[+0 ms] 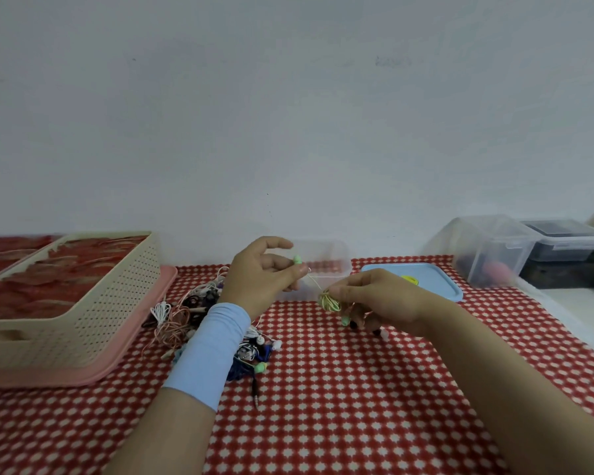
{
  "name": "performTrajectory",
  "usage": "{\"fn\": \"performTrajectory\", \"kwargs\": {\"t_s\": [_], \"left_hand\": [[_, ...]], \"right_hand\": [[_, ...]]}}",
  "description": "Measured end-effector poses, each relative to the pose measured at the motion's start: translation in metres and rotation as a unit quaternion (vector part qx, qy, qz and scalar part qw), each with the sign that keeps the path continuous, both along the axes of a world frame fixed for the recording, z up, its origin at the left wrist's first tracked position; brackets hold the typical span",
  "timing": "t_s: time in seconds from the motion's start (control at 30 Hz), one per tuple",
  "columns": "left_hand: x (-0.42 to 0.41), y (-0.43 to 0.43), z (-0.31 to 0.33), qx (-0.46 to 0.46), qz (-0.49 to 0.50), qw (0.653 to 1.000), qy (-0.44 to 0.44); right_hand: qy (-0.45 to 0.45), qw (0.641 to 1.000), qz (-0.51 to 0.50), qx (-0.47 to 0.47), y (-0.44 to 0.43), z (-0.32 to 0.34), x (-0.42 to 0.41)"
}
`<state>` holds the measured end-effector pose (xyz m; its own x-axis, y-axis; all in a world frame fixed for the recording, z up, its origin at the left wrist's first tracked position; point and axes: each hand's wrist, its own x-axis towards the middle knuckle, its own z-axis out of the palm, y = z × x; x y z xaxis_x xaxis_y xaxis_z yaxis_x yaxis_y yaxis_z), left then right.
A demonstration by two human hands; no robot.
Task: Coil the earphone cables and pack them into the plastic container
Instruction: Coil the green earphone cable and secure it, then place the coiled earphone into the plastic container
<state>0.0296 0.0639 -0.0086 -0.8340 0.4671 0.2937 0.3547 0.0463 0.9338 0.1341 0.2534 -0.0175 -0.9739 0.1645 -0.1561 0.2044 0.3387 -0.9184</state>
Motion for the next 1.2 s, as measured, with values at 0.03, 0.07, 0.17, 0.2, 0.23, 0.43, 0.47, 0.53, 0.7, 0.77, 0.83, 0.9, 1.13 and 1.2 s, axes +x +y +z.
{"fn": "performTrajectory", "kwargs": {"t_s": [0.03, 0.07, 0.17, 0.2, 0.23, 0.43, 0.47, 0.53, 0.7, 0.77, 0.83, 0.9, 1.13, 1.2], "left_hand": [[0.0, 0.0, 0.0, -0.003, -0.004, 1.0, 0.006], [0.0, 0.0, -0.001, -0.001, -0.008, 1.0, 0.005], [-0.001, 0.0, -0.003, 0.007, -0.005, 1.0, -0.011], [-0.001, 0.001, -0.003, 0.008, 0.001, 1.0, -0.014], [-0.002, 0.0, -0.003, 0.01, 0.006, 1.0, -0.015], [-0.016, 0.001, 0.018, 0.002, 0.024, 1.0, 0.004], [-0.023, 0.003, 0.023, -0.006, 0.026, 1.0, 0.008], [-0.039, 0.008, 0.034, -0.036, 0.028, 0.999, 0.016], [-0.056, 0.024, 0.038, -0.153, 0.024, 0.987, 0.042], [-0.06, 0.027, 0.031, -0.216, 0.027, 0.973, 0.072], [-0.065, 0.029, 0.024, -0.281, 0.018, 0.952, 0.12], [-0.068, 0.032, 0.018, -0.306, 0.007, 0.942, 0.138], [-0.07, 0.033, 0.014, -0.384, -0.043, 0.914, 0.127], [-0.069, 0.026, 0.017, -0.362, -0.033, 0.923, 0.124]], "right_hand": [[0.001, 1.0, -0.006, 0.005, 0.0, 0.001, 0.0], [0.002, 1.0, -0.009, 0.012, 0.0, 0.002, 0.0], [0.005, 0.999, -0.012, 0.038, 0.0, 0.007, 0.0], [0.009, 0.998, -0.017, 0.053, 0.0, 0.009, -0.001], [0.016, 0.997, -0.027, 0.069, 0.001, 0.012, -0.001], [0.098, 0.988, -0.077, 0.095, 0.003, 0.045, -0.021], [0.114, 0.986, -0.081, 0.09, 0.004, 0.052, -0.027], [0.132, 0.982, -0.086, 0.105, 0.006, 0.064, -0.042], [0.091, 0.958, -0.059, 0.267, 0.008, 0.068, -0.075], [0.057, 0.946, -0.035, 0.318, 0.007, 0.061, -0.08], [0.036, 0.93, -0.023, 0.365, 0.007, 0.055, -0.083], [0.034, 0.922, -0.021, 0.385, 0.007, 0.051, -0.085], [0.037, 0.905, -0.029, 0.422, 0.006, 0.045, -0.082], [0.065, 0.91, -0.042, 0.407, 0.005, 0.048, -0.078]]}}
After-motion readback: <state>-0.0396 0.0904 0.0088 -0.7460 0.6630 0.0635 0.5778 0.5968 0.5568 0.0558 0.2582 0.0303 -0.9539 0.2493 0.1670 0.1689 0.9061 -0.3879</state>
